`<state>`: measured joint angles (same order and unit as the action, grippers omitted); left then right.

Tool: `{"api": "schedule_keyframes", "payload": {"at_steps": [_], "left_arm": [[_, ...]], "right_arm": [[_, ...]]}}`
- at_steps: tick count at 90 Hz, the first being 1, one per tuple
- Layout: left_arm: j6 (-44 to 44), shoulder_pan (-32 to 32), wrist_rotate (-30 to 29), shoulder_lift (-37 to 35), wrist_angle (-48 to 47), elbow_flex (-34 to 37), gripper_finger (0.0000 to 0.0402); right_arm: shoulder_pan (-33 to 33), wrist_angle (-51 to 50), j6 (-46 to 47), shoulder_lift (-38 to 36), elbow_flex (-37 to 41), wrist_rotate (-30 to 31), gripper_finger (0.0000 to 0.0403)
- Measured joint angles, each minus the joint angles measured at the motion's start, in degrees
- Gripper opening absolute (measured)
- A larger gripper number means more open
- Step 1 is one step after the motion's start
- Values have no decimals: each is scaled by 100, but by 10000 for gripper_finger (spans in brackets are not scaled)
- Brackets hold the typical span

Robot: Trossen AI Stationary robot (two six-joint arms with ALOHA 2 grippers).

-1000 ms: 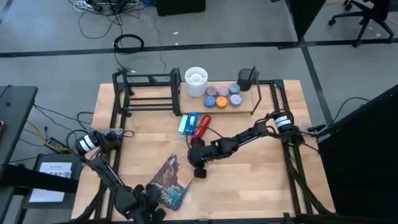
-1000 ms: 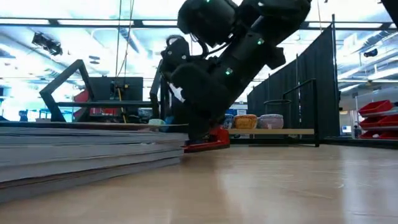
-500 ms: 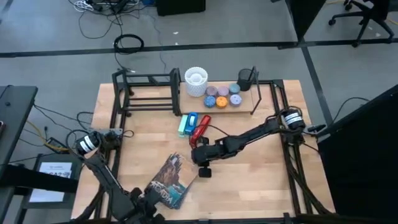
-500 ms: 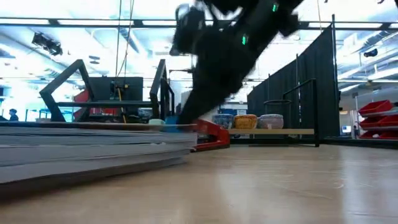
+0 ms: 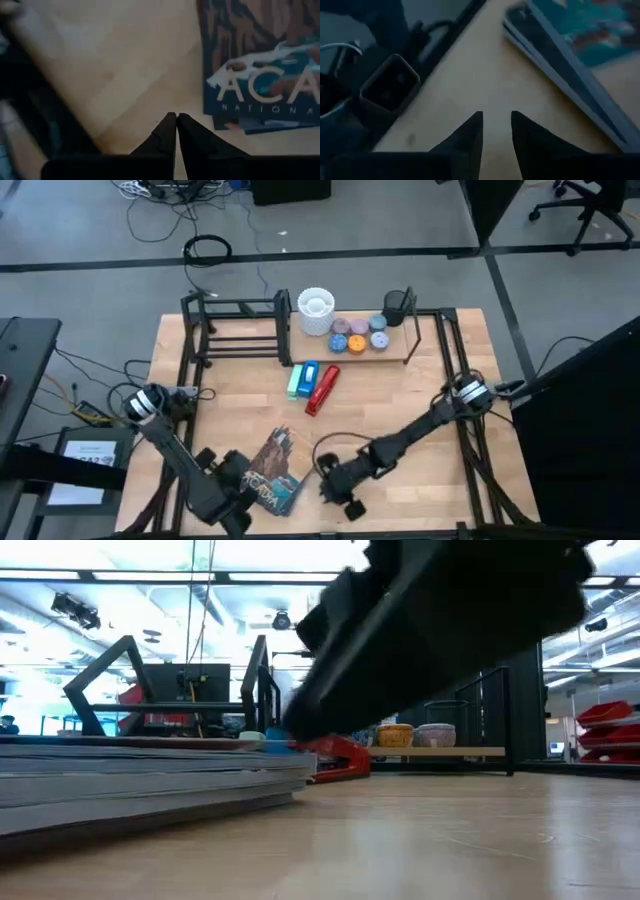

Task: Stock shelves
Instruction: Adjust all the stacked books

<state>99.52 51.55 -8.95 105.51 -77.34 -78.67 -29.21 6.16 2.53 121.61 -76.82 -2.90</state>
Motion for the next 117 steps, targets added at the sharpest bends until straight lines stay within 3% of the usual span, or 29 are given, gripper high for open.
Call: {"api": "schedule_keyframes", "payload": {"at_steps": [28,55,69,94,117], "left_arm": [[-322,-92,393,-422,390,1342,0],[-1073,-84,473,-765,2541,2169,0],[-1230,-75,482,-763,3111,2192,0],[-1131,47,598,-763,3026,2024,0],[-693,237,584,-760,1873,1392,0]], "right_arm": [[17,-167,105,1181,-1287,22,73],[124,-399,235,1497,-1787,258,73],[243,-310,233,1505,-1784,271,73],[295,-29,185,1529,-1768,399,72],[104,-606,417,969,-1757,226,72]]}}
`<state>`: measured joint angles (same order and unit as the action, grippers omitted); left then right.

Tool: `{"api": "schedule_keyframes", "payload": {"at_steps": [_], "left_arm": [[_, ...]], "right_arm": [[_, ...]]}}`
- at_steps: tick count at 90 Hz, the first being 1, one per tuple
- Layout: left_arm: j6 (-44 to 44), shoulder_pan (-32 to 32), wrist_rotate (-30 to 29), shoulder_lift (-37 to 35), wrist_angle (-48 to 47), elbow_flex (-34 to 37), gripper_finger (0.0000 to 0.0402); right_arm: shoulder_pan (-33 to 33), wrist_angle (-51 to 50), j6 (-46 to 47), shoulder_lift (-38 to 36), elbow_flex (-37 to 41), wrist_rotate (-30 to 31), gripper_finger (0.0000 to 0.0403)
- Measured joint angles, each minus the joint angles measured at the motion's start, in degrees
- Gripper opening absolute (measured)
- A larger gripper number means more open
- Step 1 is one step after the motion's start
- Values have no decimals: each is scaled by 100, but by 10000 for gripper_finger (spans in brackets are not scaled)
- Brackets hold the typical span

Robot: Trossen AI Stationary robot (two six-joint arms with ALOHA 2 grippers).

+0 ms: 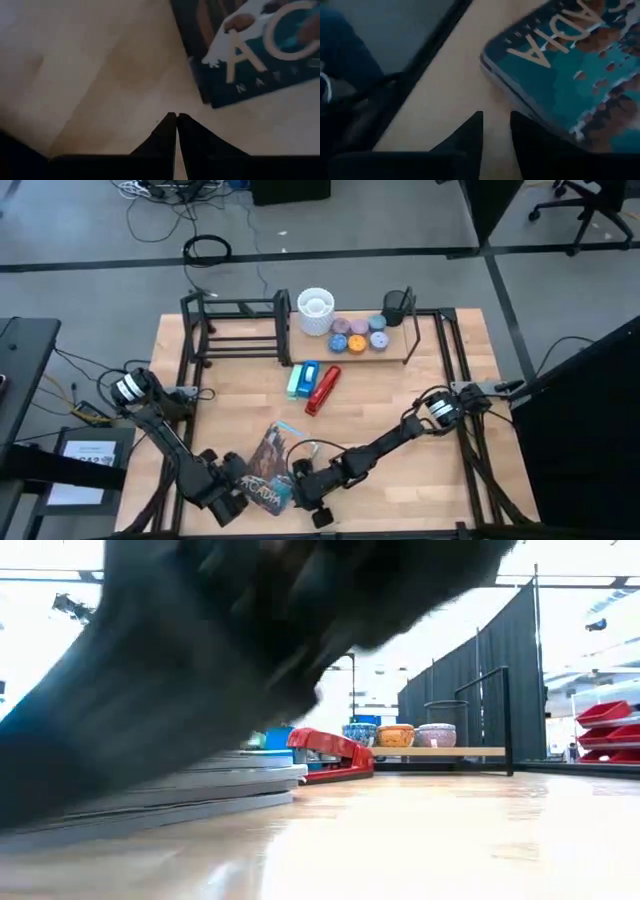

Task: Stock shelves
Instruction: Adjust all the stacked books

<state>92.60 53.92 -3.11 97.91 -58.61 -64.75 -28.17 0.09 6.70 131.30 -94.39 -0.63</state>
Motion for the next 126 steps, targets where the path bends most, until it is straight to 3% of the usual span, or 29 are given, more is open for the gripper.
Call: {"api": "schedule_keyframes", "payload": {"at_steps": [7,14,22,28,49,74,104,126], "left_arm": [[113,78,-133,0,-144,-228,0],[364,181,-384,2,-145,-375,0],[547,331,-716,27,191,-484,0],[525,483,-975,100,560,-514,0],[209,834,-1179,679,1855,-527,0],[-77,762,-1302,1258,1741,-544,0],[-238,624,-1828,1342,1510,-523,0],[-238,558,-2152,1335,1582,-352,0]], "right_arm": [[-46,-507,-39,-431,-9,224,72],[-22,-1078,-59,-824,-11,835,72],[219,-1566,-57,-1132,-11,1595,72],[497,-1737,-51,-1201,-17,1826,72],[1432,-1936,318,-732,0,1686,72],[1960,-2059,548,-331,22,1666,72],[1816,-1721,674,-115,20,1150,72],[1702,-1424,671,-104,22,1139,72]]}}
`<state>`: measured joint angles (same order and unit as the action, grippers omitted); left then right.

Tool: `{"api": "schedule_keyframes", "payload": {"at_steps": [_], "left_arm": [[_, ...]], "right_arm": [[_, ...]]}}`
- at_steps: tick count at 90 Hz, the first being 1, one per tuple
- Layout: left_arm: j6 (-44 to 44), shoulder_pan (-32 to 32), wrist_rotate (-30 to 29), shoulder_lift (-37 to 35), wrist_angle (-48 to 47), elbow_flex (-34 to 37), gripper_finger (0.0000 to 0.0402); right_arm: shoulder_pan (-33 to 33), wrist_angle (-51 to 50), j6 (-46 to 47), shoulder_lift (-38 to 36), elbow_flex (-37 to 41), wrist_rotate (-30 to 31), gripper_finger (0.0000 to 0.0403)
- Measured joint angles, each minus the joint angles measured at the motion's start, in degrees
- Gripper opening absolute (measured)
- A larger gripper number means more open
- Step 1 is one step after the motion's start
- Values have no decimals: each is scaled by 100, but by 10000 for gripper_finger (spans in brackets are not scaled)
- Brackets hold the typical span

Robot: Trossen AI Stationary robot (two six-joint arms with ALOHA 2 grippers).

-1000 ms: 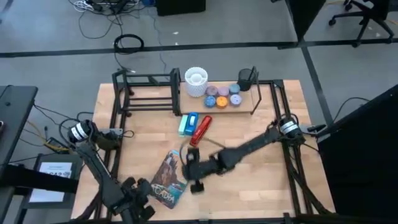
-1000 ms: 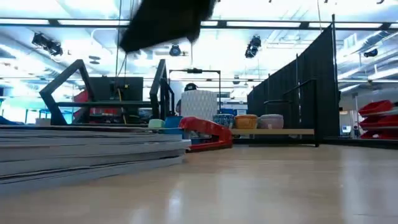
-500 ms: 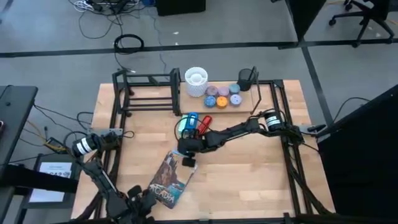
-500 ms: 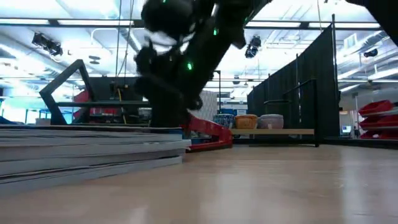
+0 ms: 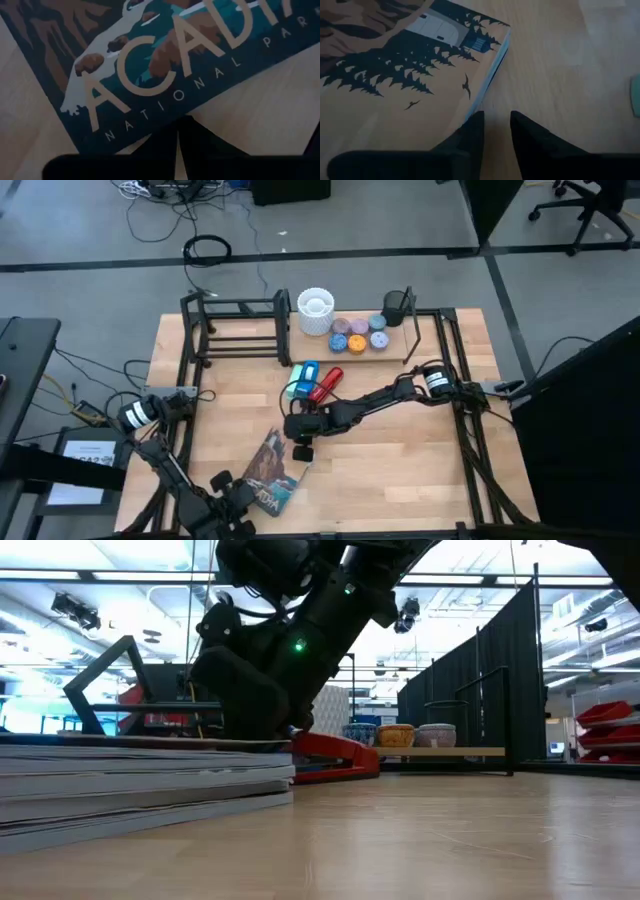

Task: Stock shelves
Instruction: Adjust all the stacked books

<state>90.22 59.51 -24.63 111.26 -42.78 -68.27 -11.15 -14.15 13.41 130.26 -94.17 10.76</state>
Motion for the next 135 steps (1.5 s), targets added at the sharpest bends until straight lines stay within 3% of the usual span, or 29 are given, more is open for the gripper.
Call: {"api": "schedule_keyframes", "payload": {"at_steps": [48,84,114,135], "left_arm": [[134,-129,-307,17,-48,26,0],[175,-146,-322,28,-116,-45,0],[168,-142,-140,35,-168,-327,0],[243,-138,38,35,-901,-763,0]], "right_arm": [[162,188,-156,-49,2,6,72],[13,-432,-728,-1011,0,62,73],[-134,-1246,-1012,-1091,-7,381,73],[-123,-1654,-1099,-1180,-9,503,76]]}}
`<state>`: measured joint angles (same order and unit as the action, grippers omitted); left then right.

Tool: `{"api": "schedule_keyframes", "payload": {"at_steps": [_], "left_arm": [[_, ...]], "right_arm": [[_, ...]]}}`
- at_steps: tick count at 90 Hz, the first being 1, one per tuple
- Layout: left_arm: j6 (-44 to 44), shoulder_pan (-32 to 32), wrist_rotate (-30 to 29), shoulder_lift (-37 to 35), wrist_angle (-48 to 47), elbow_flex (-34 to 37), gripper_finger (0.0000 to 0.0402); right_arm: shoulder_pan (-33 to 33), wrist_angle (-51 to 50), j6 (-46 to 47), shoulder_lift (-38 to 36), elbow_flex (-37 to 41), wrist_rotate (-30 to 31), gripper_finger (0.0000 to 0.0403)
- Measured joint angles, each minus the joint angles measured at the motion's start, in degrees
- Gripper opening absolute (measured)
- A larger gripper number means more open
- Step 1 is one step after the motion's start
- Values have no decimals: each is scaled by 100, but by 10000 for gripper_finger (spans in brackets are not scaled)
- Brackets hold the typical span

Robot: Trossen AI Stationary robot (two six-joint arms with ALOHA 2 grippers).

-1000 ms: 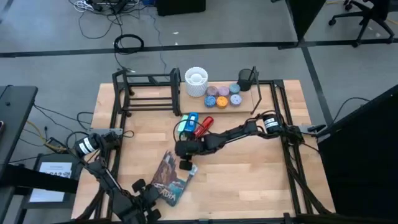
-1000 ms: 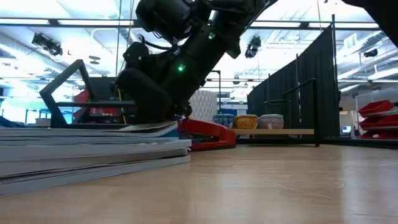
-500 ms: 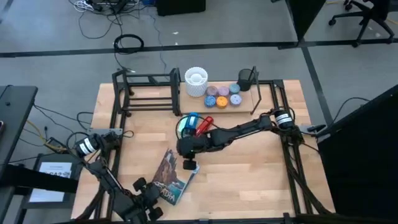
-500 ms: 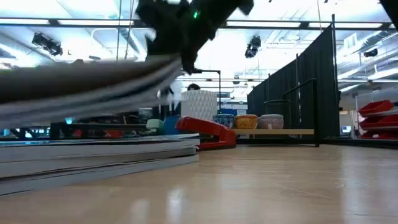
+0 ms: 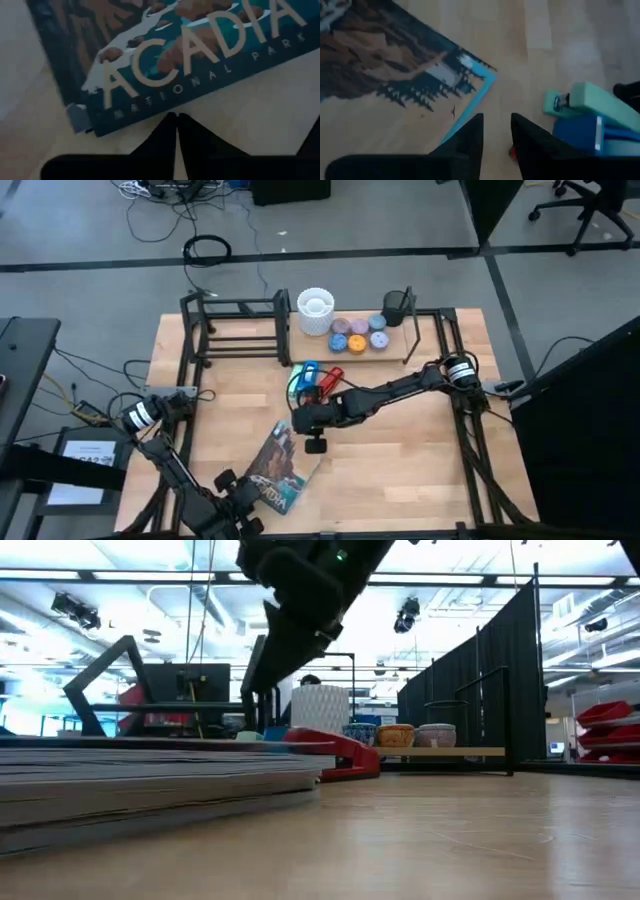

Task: Stock shelves
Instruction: Adjust all the stacked books

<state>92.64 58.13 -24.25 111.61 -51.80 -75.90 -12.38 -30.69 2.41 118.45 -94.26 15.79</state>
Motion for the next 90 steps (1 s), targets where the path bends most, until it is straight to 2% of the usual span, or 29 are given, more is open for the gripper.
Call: {"api": "schedule_keyframes", "payload": {"at_steps": [12,26,38,48,55,70,83,90], "left_arm": [[322,8,296,-2,-956,-578,0],[681,-102,1196,-21,-2252,-1462,0],[635,-555,1213,-86,-3162,-1548,0],[175,-1072,1201,-226,-3823,-1158,0],[-522,-1504,1230,-396,-3537,-625,0],[-1725,-2349,1280,-899,-2037,795,0],[-2334,-2776,1394,-1219,-985,1726,0],[-2733,-2872,1665,-1321,-395,2052,0]], "right_arm": [[-189,-594,-193,-50,2,-265,84],[-698,-1193,-551,-61,109,-1005,81],[-1082,-642,-553,-57,481,-1776,76],[-1305,427,-205,-57,881,-1902,75],[-1329,941,83,-51,1202,-1855,75],[-1222,1565,510,-49,1700,-1429,74],[-1065,1847,657,-47,1896,-1281,74],[-962,1923,665,-48,2007,-1273,74]]}}
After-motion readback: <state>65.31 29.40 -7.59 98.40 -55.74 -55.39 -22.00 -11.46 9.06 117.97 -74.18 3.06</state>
